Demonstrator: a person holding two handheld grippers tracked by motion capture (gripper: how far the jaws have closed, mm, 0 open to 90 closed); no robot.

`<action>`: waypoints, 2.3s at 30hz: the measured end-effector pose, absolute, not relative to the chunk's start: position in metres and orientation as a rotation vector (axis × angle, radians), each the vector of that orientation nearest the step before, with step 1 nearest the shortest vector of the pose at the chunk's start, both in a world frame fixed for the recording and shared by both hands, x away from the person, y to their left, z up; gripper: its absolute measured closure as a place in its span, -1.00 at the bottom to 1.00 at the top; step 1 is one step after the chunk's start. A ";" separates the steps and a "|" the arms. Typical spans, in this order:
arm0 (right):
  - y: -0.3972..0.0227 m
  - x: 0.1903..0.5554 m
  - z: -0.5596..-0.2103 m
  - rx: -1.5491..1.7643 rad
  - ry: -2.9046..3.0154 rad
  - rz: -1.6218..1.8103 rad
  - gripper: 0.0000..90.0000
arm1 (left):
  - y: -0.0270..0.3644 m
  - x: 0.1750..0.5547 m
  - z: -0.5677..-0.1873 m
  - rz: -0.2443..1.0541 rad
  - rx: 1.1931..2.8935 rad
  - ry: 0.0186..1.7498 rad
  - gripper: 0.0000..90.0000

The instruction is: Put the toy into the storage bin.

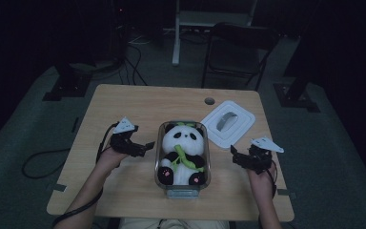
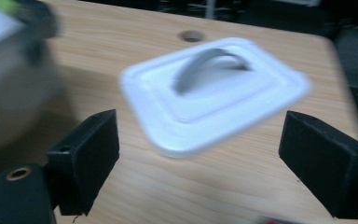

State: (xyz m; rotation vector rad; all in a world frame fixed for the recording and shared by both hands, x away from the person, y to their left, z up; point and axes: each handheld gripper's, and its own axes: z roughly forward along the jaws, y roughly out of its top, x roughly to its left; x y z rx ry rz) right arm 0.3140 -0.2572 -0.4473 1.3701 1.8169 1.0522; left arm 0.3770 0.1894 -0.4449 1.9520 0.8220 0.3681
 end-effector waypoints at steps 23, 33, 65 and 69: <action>-0.316 0.289 -0.498 1.695 1.792 0.905 -0.63 | 0.185 0.374 -0.453 0.363 2.004 0.834 -0.99; -0.315 0.293 -0.502 1.658 1.877 0.815 -0.25 | 0.189 0.375 -0.452 0.367 2.001 0.837 -0.99; -0.245 0.291 -0.401 1.241 2.086 1.080 -0.25 | 0.102 0.386 -0.381 0.228 2.133 0.363 0.56; -0.221 0.286 -0.380 1.110 2.144 1.135 -0.25 | 0.088 0.391 -0.388 0.188 2.210 0.383 0.69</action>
